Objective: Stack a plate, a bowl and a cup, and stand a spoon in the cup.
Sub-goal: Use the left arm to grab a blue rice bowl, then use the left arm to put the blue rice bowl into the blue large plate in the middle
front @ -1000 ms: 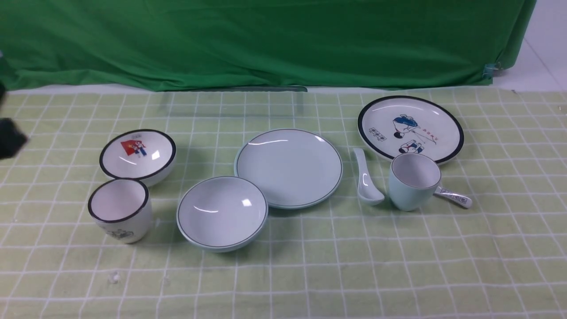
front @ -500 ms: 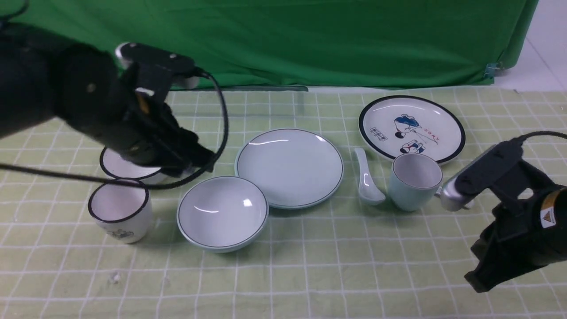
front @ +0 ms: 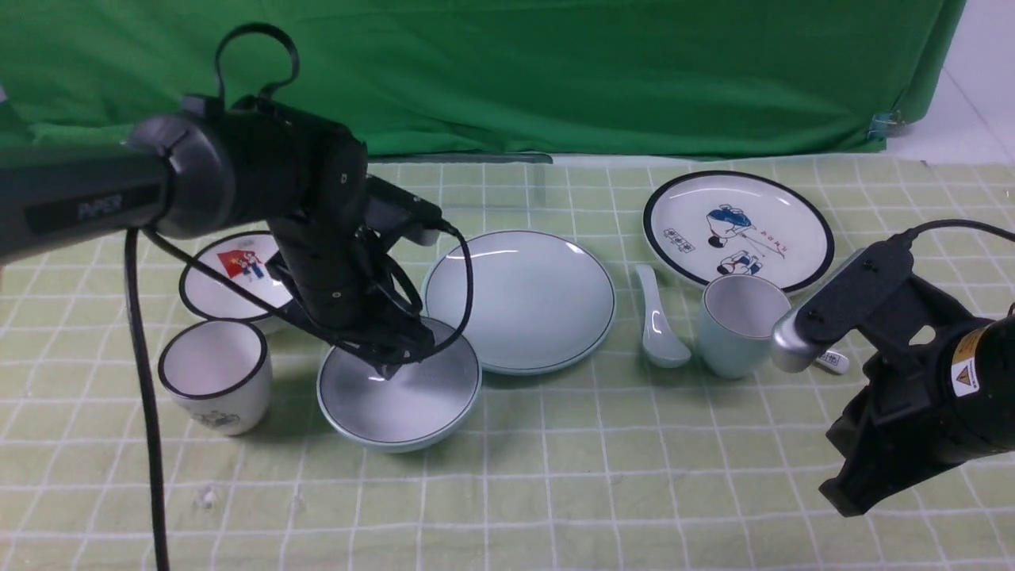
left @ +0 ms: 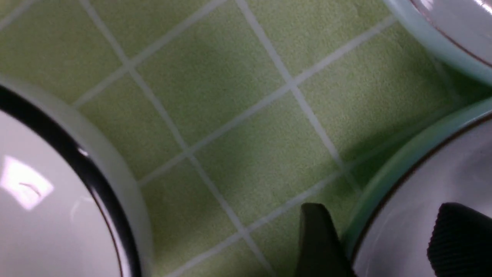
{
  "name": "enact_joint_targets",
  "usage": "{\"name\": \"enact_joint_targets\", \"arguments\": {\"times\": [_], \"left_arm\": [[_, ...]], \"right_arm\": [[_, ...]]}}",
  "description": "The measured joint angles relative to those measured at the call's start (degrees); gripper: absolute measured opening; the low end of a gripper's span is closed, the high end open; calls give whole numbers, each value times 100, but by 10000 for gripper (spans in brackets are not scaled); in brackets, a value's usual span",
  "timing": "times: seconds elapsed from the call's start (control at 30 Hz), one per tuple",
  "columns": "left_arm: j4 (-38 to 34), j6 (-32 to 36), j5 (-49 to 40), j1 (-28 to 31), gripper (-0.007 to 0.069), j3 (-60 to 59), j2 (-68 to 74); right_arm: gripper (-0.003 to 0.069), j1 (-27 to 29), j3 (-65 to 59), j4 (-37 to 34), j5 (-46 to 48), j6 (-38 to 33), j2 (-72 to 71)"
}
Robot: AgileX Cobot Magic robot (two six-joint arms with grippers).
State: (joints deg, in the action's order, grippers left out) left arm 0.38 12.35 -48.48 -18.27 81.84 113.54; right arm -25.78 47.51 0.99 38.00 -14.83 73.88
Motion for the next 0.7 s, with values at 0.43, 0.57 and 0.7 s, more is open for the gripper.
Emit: {"name": "enact_joint_targets", "arguments": {"times": [0.43,0.57,0.7], "left_arm": [[-787,367,-594,7,-11,1212,-336],[-1538,419,207,-3,-11,1375,-84],[-1718,424,780,-10,-11,1380,367]], "right_arm": [[30,0,0,0,-57,-180,0],[30,0,0,0,-57,-158,0],[31,0,0,0,-74,-154,0]]}}
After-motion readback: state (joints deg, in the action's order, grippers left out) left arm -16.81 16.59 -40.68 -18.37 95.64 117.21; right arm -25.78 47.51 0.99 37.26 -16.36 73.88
